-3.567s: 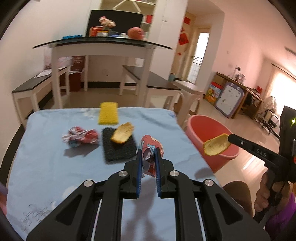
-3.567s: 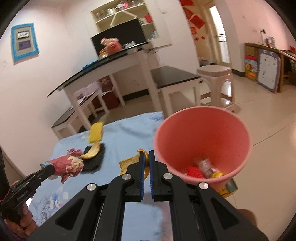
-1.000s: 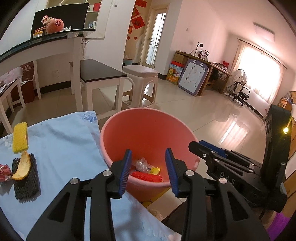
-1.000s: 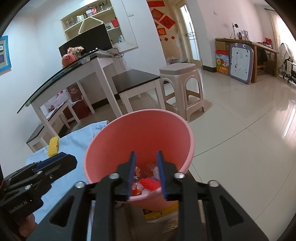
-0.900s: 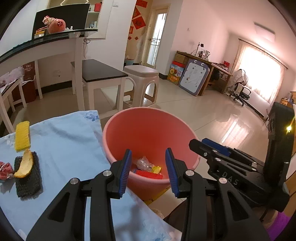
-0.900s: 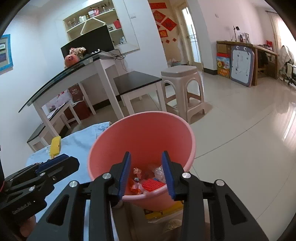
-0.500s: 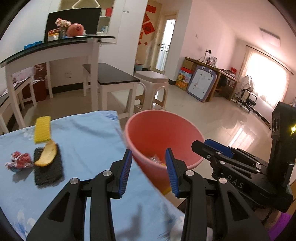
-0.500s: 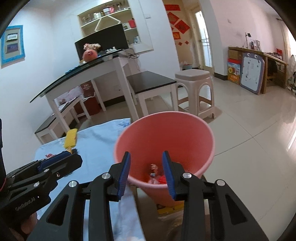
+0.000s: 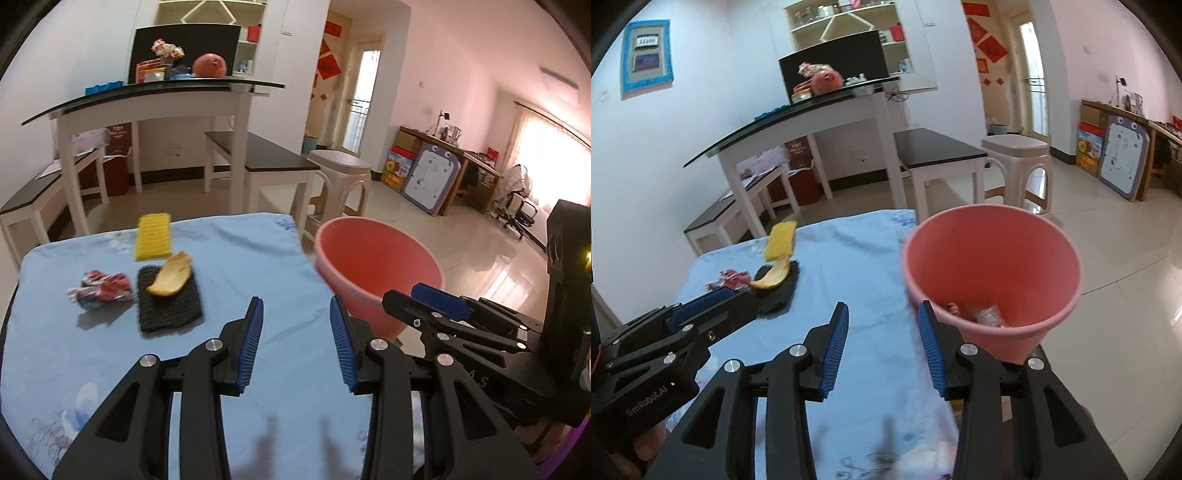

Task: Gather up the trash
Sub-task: 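Move both open tools back from the bucket to above the table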

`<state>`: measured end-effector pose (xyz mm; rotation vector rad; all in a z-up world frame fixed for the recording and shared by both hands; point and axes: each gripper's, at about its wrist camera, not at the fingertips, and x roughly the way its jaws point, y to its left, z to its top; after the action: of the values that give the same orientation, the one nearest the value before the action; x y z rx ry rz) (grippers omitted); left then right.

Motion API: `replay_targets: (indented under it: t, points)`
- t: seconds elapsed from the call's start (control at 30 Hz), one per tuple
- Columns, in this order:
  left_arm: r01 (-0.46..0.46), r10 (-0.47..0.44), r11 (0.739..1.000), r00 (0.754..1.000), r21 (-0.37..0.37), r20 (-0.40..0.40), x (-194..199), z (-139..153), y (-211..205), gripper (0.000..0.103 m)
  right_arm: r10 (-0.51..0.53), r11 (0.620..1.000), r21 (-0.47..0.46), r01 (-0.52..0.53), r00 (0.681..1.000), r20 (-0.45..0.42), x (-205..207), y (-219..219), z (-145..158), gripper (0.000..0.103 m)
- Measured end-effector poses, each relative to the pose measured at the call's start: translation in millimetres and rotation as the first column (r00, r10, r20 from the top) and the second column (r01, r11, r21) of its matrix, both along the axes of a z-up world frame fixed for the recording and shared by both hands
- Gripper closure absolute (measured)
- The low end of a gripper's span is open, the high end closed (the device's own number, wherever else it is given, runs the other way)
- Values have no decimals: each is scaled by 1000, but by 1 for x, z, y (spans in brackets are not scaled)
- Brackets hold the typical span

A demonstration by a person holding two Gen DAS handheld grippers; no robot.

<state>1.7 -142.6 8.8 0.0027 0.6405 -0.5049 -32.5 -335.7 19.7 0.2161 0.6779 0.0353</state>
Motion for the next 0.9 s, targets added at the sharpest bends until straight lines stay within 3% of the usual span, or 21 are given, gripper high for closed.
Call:
replay_targets:
  t: [0.6,0.9]
  points:
    - [-154,154,988,986,5,-69,0,-25,80,65,97,995,-12,-98,993,-60,15,61,-19,62]
    - [-277,274,961,955,-10,-116,21,-36,134,65,98,995,-5,-98,991,-90,30,68,-29,59]
